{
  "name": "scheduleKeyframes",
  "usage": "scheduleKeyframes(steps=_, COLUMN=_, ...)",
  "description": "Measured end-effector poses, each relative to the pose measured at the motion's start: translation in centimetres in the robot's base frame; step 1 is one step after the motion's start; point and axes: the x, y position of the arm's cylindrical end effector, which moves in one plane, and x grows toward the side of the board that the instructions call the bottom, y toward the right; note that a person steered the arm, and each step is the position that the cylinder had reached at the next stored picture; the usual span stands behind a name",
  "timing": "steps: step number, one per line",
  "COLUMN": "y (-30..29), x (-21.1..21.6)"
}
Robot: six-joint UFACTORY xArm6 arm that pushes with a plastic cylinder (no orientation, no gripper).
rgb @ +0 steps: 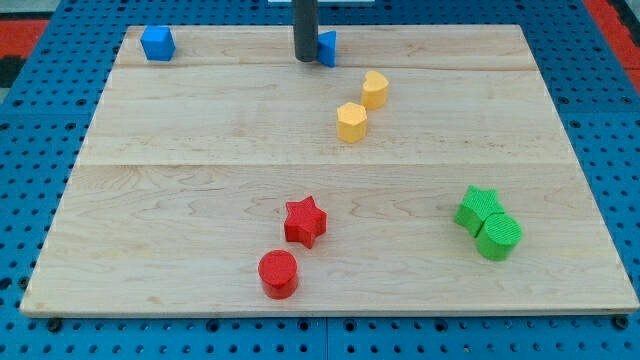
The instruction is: Nudge yellow heart a bit right
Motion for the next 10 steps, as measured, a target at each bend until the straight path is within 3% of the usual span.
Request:
scheduleKeyframes(steps=3, y=0.0, x=-0.1)
scheduleKeyframes(steps=5, y=0.3, x=3.2)
scheduleKeyframes(steps=7, y=0.8, x=3.4)
scheduleKeyframes(steps=9, y=5.1, x=5.7)
scheduleKeyframes(steps=10, y=7.4, x=4.4)
